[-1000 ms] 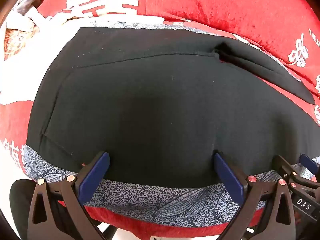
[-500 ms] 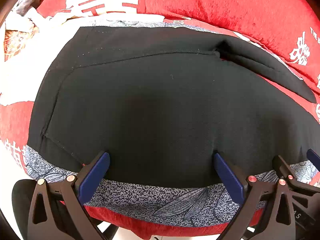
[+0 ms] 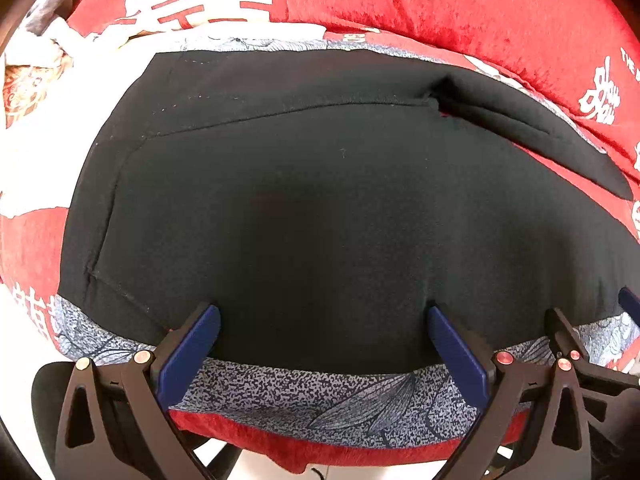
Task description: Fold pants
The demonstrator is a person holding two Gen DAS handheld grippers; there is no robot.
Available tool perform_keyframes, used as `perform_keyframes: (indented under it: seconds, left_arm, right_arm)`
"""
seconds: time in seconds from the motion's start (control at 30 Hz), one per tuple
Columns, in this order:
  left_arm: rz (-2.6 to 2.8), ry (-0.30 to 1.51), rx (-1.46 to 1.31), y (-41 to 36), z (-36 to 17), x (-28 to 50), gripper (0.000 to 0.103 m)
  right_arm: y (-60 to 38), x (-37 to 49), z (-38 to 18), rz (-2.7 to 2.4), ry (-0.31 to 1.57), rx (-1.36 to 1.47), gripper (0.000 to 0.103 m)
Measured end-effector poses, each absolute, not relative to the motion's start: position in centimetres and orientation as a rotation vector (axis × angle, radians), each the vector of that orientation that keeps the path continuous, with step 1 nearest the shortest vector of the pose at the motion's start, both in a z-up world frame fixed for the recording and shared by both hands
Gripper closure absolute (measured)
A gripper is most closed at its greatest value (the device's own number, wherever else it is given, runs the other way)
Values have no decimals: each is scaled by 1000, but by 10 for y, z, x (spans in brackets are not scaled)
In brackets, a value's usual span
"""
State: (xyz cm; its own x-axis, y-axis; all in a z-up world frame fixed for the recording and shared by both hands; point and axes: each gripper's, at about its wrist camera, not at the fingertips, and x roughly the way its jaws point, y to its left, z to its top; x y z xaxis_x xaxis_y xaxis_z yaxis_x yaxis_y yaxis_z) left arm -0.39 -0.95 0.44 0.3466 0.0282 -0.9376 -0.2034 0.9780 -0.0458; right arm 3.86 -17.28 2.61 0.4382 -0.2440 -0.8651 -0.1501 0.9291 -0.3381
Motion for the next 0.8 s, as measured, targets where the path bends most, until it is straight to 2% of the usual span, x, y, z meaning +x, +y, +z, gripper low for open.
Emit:
perform_keyframes:
  seconds: [0.13,0.3,0.8]
  left_arm:
    - [156,1209,-133,-9,11,-3,0]
    - [172,1191,-153,0,19,-8,0]
    - [204,1191,-210,20,24,-8,0]
  right_arm:
    - [-169,46,32,-46,1158,-432,0]
    - [-168,55,38,20,1240,-333,0]
    - [-139,63,43,50,1234,-342,0]
